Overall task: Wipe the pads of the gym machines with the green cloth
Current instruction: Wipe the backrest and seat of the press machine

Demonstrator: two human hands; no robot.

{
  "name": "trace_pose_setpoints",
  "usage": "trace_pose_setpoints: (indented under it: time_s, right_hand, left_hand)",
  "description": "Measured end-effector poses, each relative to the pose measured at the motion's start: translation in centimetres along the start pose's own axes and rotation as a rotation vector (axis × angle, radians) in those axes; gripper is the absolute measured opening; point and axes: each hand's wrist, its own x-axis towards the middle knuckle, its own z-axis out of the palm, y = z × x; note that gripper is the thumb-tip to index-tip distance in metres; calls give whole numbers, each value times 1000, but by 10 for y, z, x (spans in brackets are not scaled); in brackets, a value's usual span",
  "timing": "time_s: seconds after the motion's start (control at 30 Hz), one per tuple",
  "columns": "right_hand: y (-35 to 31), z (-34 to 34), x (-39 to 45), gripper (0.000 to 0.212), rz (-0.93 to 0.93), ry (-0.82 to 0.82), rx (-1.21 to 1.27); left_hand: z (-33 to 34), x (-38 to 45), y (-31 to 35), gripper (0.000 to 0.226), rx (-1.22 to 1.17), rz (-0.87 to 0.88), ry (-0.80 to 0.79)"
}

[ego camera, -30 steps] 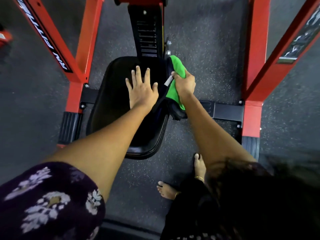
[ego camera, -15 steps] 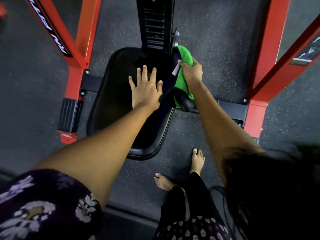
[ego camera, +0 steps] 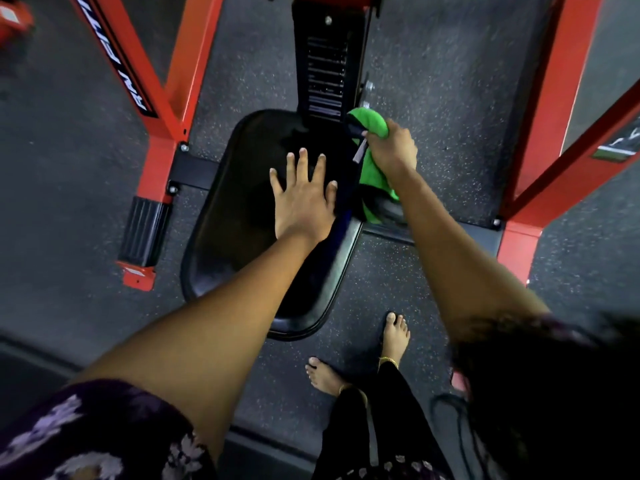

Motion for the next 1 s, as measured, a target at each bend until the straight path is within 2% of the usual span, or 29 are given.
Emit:
trace_pose_setpoints:
  time_s: [0.1, 0.17, 0.27, 0.37, 0.43, 0.57, 0.67, 0.73, 0.8, 0.87, 0.93, 1.0]
  right_hand:
    - [-14, -2, 4, 48, -55, -64, -143]
    - [-12, -1, -15, 53, -151, -54, -269]
    - [4, -8, -23, 60, -296, -74, -319]
    - [-7, -11, 0, 57, -267, -125, -333]
    - [-18, -3, 0, 52, -254, -91, -351]
    - [-25, -4, -27, 52, -408, 4, -538]
    - [-18, -12, -38, 54, -590, -51, -655]
    - [-19, -14, -32, 55, -593, -94, -658]
    - [-26, -11, -21, 55, -452, -95, -600]
    - [-34, -3, -24, 53, -423, -46, -626]
    - [-41, 9, -41, 51, -556, -62, -726]
    - [-40, 19, -64, 53, -767, -130, -789]
  left_hand:
    - [1, -1, 0, 53, -17, -13, -2]
    - [1, -1, 1, 53, -49, -15, 10]
    - [-1, 0, 1, 53, -64, -20, 17]
    - [-1, 2, 1, 54, -56, -24, -9]
    - [0, 0, 1, 55, -74, -31, -4]
    - [0, 0, -1, 53, -205, -68, 90]
    - [-7, 0, 0, 56, -372, -87, 110]
    - [-16, 0, -12, 60, -457, -51, 132]
    - [-23, 0, -37, 69, -361, -19, 162]
    - [-24, -5, -66, 80, -137, -119, 153]
    - [-21, -10, -83, 85, -32, -200, 47]
    - [-18, -11, -86, 85, -32, -208, -13]
